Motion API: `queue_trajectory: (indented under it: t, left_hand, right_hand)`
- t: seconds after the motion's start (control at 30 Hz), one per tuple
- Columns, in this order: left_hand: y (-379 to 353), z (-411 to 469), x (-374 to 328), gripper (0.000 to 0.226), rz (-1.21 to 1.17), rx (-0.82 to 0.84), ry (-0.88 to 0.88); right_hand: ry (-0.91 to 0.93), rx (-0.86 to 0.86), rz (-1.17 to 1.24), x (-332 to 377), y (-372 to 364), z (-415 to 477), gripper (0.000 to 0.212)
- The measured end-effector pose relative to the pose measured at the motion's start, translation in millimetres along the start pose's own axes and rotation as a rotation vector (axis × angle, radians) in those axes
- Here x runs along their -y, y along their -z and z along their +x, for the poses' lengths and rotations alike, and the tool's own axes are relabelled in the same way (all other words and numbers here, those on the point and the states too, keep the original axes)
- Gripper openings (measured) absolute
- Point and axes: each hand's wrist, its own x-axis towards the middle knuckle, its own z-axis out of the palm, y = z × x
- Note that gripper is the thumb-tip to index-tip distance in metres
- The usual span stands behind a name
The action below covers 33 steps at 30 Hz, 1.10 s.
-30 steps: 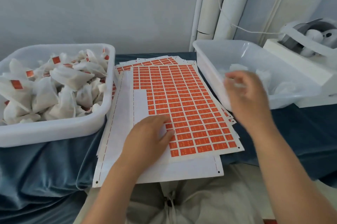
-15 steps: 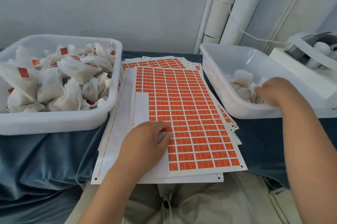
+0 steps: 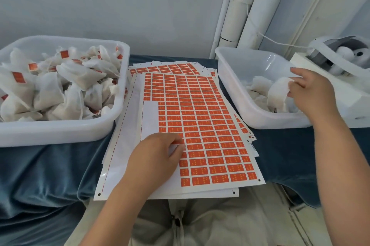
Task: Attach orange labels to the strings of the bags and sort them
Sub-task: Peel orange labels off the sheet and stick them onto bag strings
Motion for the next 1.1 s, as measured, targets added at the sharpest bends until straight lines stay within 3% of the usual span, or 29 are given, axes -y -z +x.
queue_trajectory:
  t: [0.2, 0.37, 0.5, 0.6, 0.67, 0.73, 0.93, 1.03, 1.1]
  left_hand:
    - [3, -3, -3, 0.025, -0.006, 0.014, -0.002]
    - [4, -4, -5, 0.031, 0.023, 0.011, -0.002]
    - [5, -8, -9, 0.037, 0.040, 0.002, 0.005]
    - [8, -17, -21, 0.047, -0.055, -0.143, 0.017]
    - [11, -26, -33, 0.050, -0.239, -0.312, -0.046]
    - [14, -35, -46, 0.053, -0.419, -0.377, -0.122]
    - [14, -43, -59, 0.074, -0.570, -0.079, -0.222]
    - [12, -38, -59, 0.060, -0.817, 0.077, -0.225]
    - [12, -36, -59, 0.042, -0.926, 0.062, -0.168]
  right_hand:
    - [0.220, -0.022, -0.232, 8, 4, -7, 0.034]
    - [0.295, -0.051, 0.004, 49, 15, -37, 0.027]
    - [0.279, 0.054, 0.206, 85, 9, -82, 0.027]
    - [0.216, 0.180, 0.297, 99, -10, -115, 0.025]
    - [0.172, 0.264, 0.324, 103, -25, -133, 0.024]
    - [0.147, 0.304, 0.324, 105, -37, -145, 0.024]
    - [0.166, 0.375, 0.449, 119, -57, -171, 0.030]
    - [0.183, 0.456, 0.509, 121, -64, -180, 0.034]
    - [0.171, 0.502, 0.517, 121, -67, -183, 0.032]
